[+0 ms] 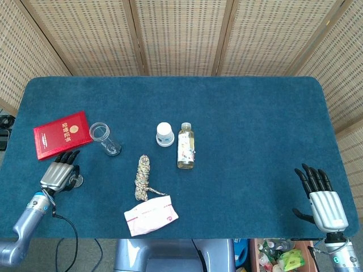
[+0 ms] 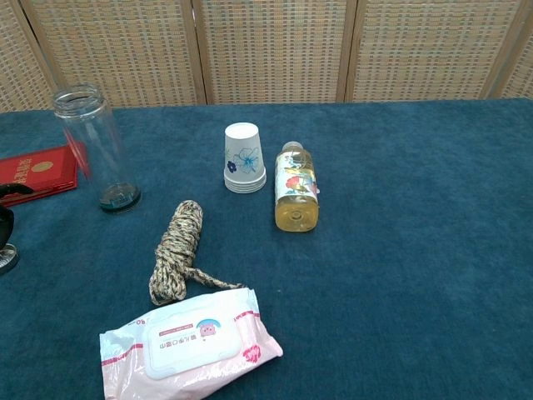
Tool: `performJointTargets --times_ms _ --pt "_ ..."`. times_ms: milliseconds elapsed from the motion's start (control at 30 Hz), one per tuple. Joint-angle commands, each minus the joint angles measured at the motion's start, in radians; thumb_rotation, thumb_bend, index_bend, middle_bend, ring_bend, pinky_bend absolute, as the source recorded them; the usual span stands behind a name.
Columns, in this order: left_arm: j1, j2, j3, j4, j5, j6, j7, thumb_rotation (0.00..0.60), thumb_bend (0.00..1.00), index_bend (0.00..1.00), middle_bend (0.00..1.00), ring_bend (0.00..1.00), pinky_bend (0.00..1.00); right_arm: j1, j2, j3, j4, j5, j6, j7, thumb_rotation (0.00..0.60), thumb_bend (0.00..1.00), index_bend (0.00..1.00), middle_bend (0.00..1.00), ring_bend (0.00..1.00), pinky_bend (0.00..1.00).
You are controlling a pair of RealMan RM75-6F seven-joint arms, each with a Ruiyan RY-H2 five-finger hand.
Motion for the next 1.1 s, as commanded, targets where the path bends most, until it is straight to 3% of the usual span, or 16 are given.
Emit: performJointTargets --times_ms 33,567,1100 --pt "0.000 -0.001 0.000 0.000 0.000 0.001 -0.001 0.600 0.45 0.56 0.00 0.00 0.00 0.000 0.000 0.000 0.000 -0.001 0.001 0.000 0.600 0.00 0.07 0.00 0.00 0.00" --pt "0.002 0.016 -0.004 -0.015 0.006 0.020 -0.007 0.600 0.47 0.57 0.00 0.00 0.00 -0.002 -0.001 0.000 0.004 0.000 0.003 0.004 0.600 0.00 0.07 0.00 0.00 0.00" --pt "0.002 0.123 -0.032 -0.149 0.029 0.088 -0.005 0.600 0.47 0.58 0.00 0.00 0.00 -0.003 0.004 0.001 0.000 0.000 0.005 0.010 0.600 0.00 0.07 0.00 0.00 0.00"
